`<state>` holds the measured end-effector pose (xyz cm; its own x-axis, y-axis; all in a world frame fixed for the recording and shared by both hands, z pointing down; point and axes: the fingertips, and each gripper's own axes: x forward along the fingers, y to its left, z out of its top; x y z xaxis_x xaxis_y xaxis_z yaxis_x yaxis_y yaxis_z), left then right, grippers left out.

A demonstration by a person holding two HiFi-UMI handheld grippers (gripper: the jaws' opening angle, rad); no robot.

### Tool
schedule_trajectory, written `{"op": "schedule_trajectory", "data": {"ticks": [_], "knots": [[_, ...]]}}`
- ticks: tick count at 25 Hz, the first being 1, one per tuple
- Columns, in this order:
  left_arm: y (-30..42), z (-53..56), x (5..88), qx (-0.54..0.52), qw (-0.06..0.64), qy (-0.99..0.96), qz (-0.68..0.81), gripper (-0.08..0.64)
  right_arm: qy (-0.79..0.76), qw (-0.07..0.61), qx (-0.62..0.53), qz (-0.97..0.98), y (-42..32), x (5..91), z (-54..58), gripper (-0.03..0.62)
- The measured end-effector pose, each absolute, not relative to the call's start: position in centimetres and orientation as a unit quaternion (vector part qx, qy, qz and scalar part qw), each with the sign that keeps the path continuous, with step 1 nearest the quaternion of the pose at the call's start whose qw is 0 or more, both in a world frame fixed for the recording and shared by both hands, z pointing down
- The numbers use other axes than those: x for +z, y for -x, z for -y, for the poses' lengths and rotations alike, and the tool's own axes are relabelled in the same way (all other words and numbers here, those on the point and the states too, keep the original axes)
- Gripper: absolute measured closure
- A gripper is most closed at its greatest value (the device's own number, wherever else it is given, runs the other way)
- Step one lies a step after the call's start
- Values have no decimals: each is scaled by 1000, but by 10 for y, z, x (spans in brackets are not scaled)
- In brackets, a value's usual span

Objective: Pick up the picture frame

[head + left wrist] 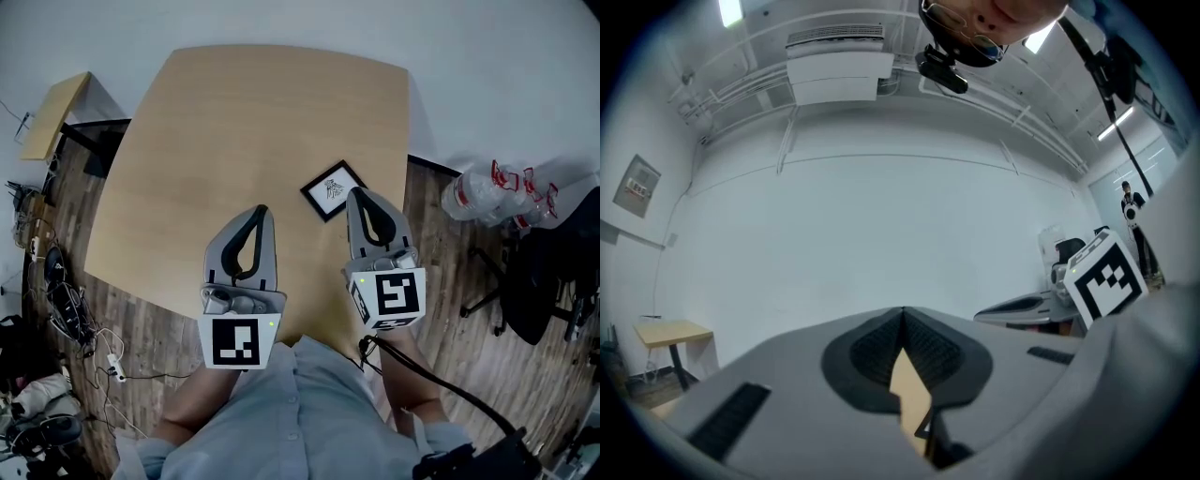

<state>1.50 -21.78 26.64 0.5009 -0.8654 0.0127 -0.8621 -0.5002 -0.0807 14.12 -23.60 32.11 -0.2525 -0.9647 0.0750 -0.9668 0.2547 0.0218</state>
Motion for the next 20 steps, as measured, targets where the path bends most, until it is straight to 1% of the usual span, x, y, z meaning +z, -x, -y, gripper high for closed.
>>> {"op": "schedule_trajectory", "data": {"ticks": [8,12,18,20], "knots": [[-11,244,298,-61,-2,864,-499,560,-593,87,65,798,-140,373,261,589],[-3,259,316,-79,-33,859,-504,560,-567,132,85,809,-125,410,274,588],[-4,277,335,-96,-60,856,-504,560,-534,190,139,812,-118,473,278,584],[-2,282,343,-104,-69,855,-503,560,-522,204,157,813,-113,489,277,569]]}}
